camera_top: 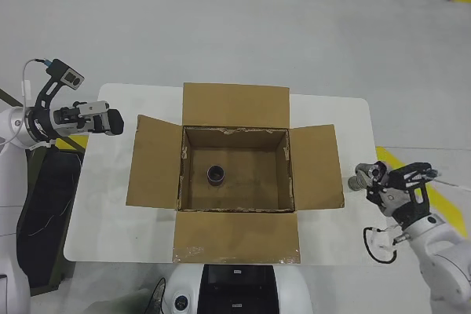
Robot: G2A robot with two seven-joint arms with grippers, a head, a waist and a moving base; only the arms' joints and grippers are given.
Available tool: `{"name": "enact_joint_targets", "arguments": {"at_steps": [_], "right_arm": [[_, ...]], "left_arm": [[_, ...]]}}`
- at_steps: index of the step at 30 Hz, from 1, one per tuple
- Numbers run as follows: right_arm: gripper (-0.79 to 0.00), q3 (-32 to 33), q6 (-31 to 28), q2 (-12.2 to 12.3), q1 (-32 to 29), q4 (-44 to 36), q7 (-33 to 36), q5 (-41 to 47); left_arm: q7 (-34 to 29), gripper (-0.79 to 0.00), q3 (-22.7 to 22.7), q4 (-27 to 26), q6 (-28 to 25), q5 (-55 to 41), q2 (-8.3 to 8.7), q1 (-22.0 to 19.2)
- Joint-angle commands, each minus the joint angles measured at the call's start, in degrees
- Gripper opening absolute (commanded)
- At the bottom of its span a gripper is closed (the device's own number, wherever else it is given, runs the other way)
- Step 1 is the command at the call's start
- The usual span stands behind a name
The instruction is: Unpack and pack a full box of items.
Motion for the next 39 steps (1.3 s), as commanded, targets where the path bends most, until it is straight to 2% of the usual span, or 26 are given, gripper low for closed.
{"name": "enact_joint_targets", "arguments": {"at_steps": [1, 8, 15, 28, 39], "right_arm": [[-0.785, -0.5, -0.2, 0.0, 0.7, -1.1, 0.0, -0.2], [-0.785, -4.0, -0.6, 0.1, 4.8, -3.5, 0.6, -0.7], [-0.785, -11.0, -2.1, 0.3, 12.1, -3.4, 3.4, -1.9], [-0.785, -28.1, -2.4, -0.5, 27.9, 3.0, 9.1, -4.7], [-0.785, -39.6, -0.9, -2.0, 36.6, 11.0, 11.8, -6.5]], "left_arm": [[0.0, 0.0, 0.0, 0.0, 0.0, 0.0, 0.0, 0.0], [0.0, 0.0, 0.0, 0.0, 0.0, 0.0, 0.0, 0.0], [0.0, 0.0, 0.0, 0.0, 0.0, 0.0, 0.0, 0.0], [0.0, 0.0, 0.0, 0.0, 0.0, 0.0, 0.0, 0.0], [0.0, 0.0, 0.0, 0.0, 0.0, 0.0, 0.0, 0.0]]}}
